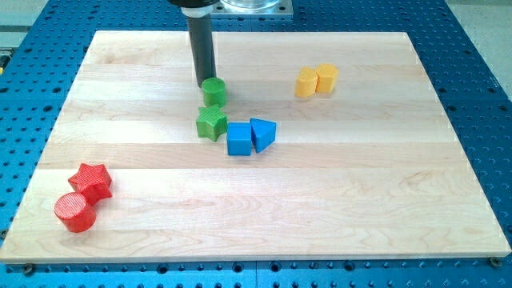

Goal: Move green blocks and yellow blocks at the center

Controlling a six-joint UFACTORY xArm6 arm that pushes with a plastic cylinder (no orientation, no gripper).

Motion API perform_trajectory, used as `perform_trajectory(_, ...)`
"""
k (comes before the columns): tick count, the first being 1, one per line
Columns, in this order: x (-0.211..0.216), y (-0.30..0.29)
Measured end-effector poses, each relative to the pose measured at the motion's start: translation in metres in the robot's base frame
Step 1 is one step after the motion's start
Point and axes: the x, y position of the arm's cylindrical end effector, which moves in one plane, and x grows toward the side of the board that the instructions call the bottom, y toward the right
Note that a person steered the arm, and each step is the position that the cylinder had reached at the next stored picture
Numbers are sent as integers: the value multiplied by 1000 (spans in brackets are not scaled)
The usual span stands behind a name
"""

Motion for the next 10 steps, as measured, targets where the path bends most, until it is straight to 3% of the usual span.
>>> perform_trajectory(1, -2, -42)
perform_trajectory(2, 22, -17)
perform_trajectory(3, -24, -2)
perform_trajectory(5, -13, 32)
perform_trajectory(7, 2, 29)
perform_trajectory(8, -30, 37)
perform_trajectory(9, -78, 126)
perform_trajectory(10, -82, 235)
